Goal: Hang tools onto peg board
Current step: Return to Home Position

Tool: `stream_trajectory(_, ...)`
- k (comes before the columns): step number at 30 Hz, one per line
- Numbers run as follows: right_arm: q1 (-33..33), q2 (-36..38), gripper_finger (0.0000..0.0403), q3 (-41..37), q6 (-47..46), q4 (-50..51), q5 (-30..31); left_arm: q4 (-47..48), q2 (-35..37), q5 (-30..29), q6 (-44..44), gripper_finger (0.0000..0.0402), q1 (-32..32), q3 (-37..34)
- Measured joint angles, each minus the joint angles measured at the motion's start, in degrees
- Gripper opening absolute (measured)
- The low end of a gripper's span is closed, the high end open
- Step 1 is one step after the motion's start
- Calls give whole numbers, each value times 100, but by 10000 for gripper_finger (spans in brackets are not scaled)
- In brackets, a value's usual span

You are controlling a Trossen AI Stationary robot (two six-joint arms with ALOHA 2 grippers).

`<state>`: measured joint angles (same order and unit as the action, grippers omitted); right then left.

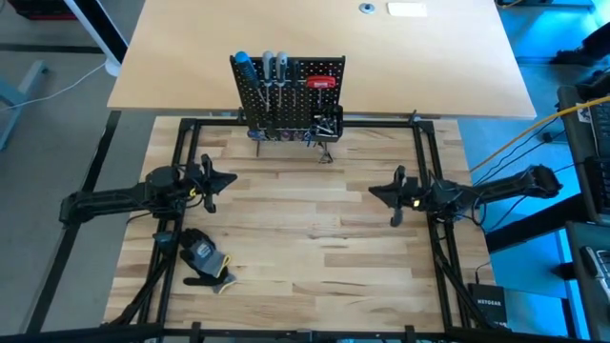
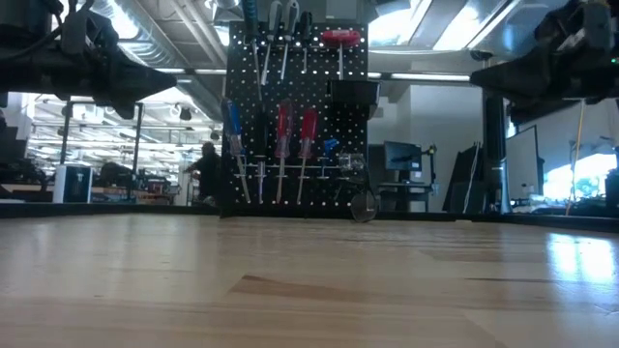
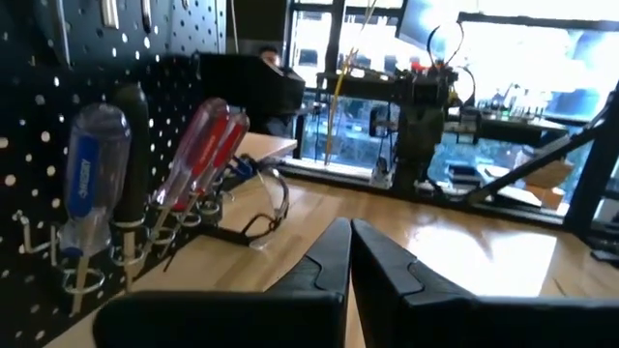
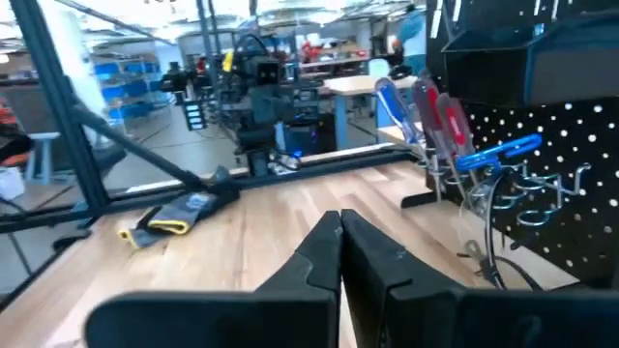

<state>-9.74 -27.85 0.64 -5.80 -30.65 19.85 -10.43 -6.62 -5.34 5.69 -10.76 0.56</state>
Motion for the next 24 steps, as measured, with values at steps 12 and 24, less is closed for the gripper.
stream_trajectory(12, 0, 2605, 9, -9, 6, 2320, -420, 338, 305, -141, -81, 3, -11, 0)
stream_trajectory(24, 0, 2773, 10, -17, -83, 2728, -552, 852, 358, -261, 40, 3, -60, 0)
